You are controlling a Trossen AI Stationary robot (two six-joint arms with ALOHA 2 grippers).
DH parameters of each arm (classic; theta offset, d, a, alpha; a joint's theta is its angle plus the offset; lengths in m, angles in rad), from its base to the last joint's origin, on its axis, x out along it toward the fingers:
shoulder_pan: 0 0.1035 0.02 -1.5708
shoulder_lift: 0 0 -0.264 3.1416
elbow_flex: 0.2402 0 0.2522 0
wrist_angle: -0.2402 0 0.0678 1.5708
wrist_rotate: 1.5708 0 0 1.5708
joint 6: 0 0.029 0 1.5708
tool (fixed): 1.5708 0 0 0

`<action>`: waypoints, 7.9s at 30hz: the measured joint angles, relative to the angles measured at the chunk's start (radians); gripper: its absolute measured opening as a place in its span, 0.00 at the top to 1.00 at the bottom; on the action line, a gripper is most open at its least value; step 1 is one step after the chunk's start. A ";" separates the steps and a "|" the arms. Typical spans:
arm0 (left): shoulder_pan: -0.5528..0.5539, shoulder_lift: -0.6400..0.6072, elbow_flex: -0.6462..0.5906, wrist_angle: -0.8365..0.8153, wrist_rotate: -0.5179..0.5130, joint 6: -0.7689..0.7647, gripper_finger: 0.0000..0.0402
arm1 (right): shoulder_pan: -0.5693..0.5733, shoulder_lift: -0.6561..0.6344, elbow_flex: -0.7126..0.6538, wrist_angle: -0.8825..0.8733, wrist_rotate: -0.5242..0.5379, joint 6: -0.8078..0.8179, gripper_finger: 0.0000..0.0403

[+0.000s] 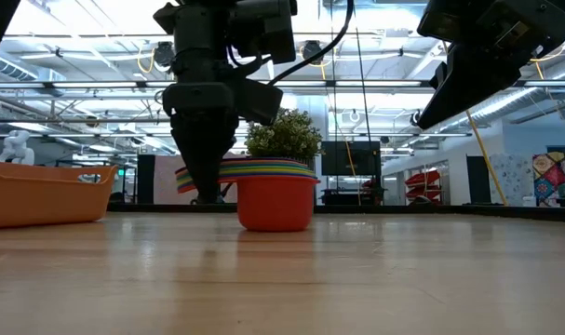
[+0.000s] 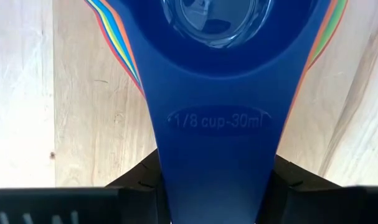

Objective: Nest measuring cups in basket
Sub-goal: Put the stacked measuring cups into the orange bin

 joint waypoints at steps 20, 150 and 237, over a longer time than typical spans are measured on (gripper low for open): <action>0.000 0.000 0.000 0.000 -0.001 -0.022 0.63 | 0.000 0.000 0.000 0.000 0.000 -0.002 1.00; 0.031 -0.137 -0.186 0.132 -0.094 -0.111 0.62 | -0.001 0.000 -0.169 0.229 -0.052 0.010 1.00; -0.148 -0.594 -0.207 -0.440 -0.272 -0.695 0.62 | -0.143 0.000 -0.169 0.274 -0.131 -0.221 1.00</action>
